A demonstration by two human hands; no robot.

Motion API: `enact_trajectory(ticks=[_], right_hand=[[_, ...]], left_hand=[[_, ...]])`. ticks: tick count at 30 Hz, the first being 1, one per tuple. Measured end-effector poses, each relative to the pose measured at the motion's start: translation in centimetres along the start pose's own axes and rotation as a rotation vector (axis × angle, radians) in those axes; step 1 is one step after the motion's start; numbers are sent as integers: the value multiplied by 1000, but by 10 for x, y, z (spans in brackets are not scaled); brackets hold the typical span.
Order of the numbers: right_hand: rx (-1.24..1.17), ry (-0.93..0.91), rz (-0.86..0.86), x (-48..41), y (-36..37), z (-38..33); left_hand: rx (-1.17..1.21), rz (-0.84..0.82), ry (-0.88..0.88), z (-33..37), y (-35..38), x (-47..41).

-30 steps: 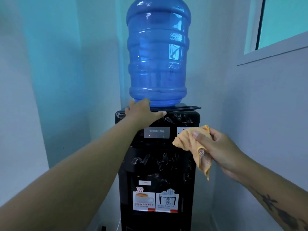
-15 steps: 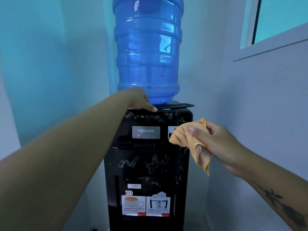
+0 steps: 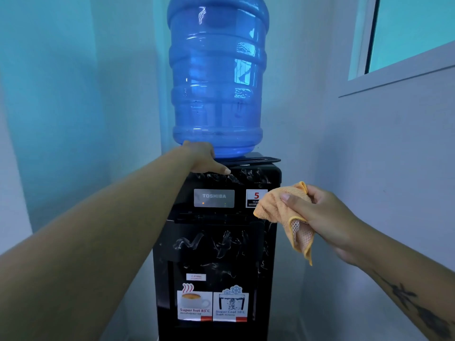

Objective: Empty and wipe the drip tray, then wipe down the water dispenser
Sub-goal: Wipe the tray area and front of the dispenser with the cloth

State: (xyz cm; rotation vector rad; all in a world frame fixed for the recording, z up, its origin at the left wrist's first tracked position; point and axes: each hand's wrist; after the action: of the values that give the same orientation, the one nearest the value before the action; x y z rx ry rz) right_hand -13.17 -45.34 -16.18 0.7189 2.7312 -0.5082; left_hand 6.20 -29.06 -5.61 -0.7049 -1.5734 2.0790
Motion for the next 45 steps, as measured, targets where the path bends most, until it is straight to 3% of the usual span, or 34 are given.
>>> enact_trajectory(ticks=[8, 10, 13, 18, 23, 25, 29, 33, 39, 45], right_hand=[[-24, 56, 109, 4, -11, -5], [-151, 81, 150, 13, -13, -7], [-387, 55, 200, 32, -16, -14], [-556, 28, 288, 64, -12, -26], [-650, 65, 177, 113, 9, -27], [-622, 97, 226, 135, 16, -15], [-478, 205, 343, 172, 26, 31], [-458, 314, 403, 187, 40, 80], [-435, 444, 415, 172, 67, 143], [-286, 547, 360, 142, 109, 208]], left_hand=[[108, 59, 64, -15, -4, 28], [113, 75, 87, -20, -5, 41], [40, 227, 180, -34, 5, 67], [41, 405, 376, -55, 44, 122], [156, 312, 473, -55, 86, 182], [207, 240, 468, -55, 106, 201], [411, 32, 399, -59, 158, 228], [552, -74, 175, -68, 219, 236], [1196, -212, -116, -107, 299, 230], [1586, -261, -386, -146, 359, 209]])
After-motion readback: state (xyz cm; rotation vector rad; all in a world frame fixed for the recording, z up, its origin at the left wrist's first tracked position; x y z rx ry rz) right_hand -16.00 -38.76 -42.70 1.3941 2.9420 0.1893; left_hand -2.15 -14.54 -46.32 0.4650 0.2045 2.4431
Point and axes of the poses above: each hand's wrist, its own x-axis away from the middle knuckle, its own y-axis out of the palm, z = x × y, and after that the axes turned 6 degrees about -z, right-handed
